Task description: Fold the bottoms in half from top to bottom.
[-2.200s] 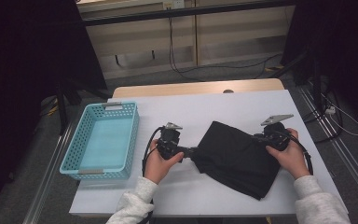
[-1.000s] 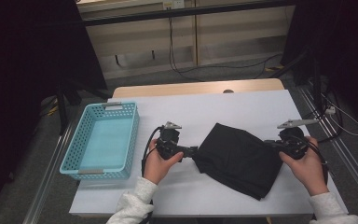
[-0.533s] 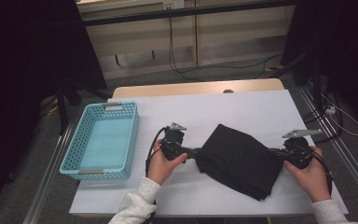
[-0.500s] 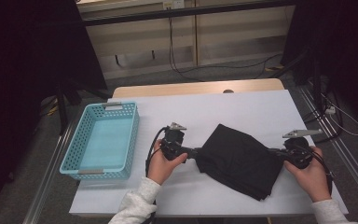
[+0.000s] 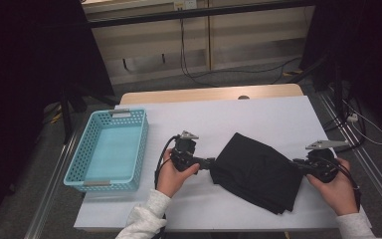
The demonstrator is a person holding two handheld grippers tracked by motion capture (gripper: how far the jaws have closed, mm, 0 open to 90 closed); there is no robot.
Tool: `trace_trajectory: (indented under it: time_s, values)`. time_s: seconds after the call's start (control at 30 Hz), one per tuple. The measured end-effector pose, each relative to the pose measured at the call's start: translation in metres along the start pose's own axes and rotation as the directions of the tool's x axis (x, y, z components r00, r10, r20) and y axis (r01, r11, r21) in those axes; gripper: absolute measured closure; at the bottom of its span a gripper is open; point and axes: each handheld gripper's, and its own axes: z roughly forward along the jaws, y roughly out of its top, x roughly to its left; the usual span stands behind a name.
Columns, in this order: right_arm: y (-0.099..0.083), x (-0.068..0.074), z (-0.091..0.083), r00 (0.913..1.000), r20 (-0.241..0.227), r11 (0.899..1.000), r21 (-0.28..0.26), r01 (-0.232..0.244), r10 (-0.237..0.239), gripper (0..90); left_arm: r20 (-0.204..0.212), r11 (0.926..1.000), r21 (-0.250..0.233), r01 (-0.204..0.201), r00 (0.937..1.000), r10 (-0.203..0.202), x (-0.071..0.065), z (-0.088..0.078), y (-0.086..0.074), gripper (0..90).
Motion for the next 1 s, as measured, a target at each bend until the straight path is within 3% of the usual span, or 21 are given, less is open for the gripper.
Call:
trace_trajectory:
  time_s: [0.17,0.27,0.3,0.37,0.47,0.67,0.8,0.93,1.0]
  values:
    - [0.010,0.014,0.000,0.9964,-0.047,0.997,-0.043,0.069,-0.071,72.3,0.003,1.0000,-0.005,0.003,1.0000,-0.003,0.001,-0.002,0.001,12.8]
    - [0.010,0.022,0.013,0.9931,-0.031,0.994,0.007,0.113,-0.113,71.6,0.001,1.0000,-0.003,0.001,1.0000,-0.001,0.002,-0.003,0.001,12.8]
    - [0.008,0.022,0.016,0.9934,-0.024,0.993,0.026,0.113,-0.113,74.2,-0.001,1.0000,-0.004,-0.001,1.0000,0.001,0.002,-0.003,0.000,12.8]
    - [0.005,0.019,0.020,0.9936,-0.040,0.994,0.030,0.106,-0.105,87.6,-0.003,1.0000,0.000,-0.002,1.0000,0.002,0.002,-0.003,0.000,12.8]
    - [0.008,0.019,0.017,0.9931,-0.048,0.993,0.037,0.109,-0.107,88.4,-0.006,1.0000,-0.002,-0.002,1.0000,0.002,0.002,-0.003,0.000,12.8]
    - [0.027,0.027,0.005,0.9877,-0.036,0.988,-0.017,0.152,-0.152,88.4,-0.004,0.9999,-0.013,0.002,1.0000,-0.002,0.001,-0.004,0.000,12.8]
    - [0.039,0.027,0.004,0.9875,-0.033,0.988,-0.028,0.153,-0.154,88.4,-0.003,0.9999,-0.014,-0.004,1.0000,0.004,0.000,-0.006,0.001,12.7]
    - [0.046,0.025,0.012,0.9821,-0.025,0.982,-0.039,0.185,-0.186,88.3,-0.007,0.9998,-0.020,-0.004,1.0000,0.004,0.000,-0.007,0.001,12.8]
    - [0.046,0.019,0.023,0.9837,-0.023,0.984,-0.003,0.178,-0.178,88.3,-0.003,0.9999,-0.013,-0.006,1.0000,0.006,0.000,-0.008,0.001,12.7]
